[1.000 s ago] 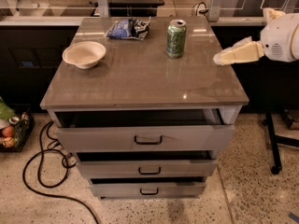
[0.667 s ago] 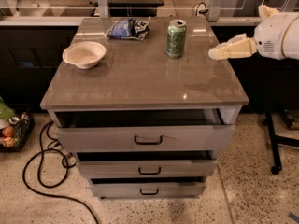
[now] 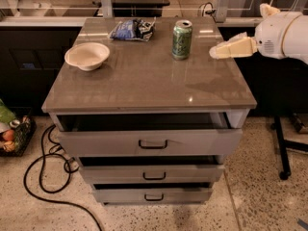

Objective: Place green can into paper bowl

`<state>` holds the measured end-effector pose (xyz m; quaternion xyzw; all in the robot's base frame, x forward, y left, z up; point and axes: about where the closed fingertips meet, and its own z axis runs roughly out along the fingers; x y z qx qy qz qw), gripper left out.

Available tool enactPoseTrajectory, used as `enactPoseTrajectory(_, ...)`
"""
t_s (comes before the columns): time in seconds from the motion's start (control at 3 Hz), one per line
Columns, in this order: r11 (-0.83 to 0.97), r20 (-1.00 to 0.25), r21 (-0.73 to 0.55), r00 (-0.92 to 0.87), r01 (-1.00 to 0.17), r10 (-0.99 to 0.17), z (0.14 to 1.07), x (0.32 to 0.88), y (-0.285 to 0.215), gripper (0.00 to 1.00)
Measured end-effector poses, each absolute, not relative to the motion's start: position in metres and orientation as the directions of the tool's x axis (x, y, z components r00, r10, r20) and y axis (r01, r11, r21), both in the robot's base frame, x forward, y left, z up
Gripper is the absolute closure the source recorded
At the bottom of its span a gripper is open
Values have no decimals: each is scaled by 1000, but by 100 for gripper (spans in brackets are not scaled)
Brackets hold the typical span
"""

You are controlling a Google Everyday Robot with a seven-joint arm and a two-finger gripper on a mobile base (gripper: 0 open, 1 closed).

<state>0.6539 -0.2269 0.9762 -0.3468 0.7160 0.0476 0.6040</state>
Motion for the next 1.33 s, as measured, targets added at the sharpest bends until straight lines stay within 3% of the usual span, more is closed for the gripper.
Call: enactPoseTrajectory(1.33,798,-940,-273,-28,-537,-341,956,727,-200,0)
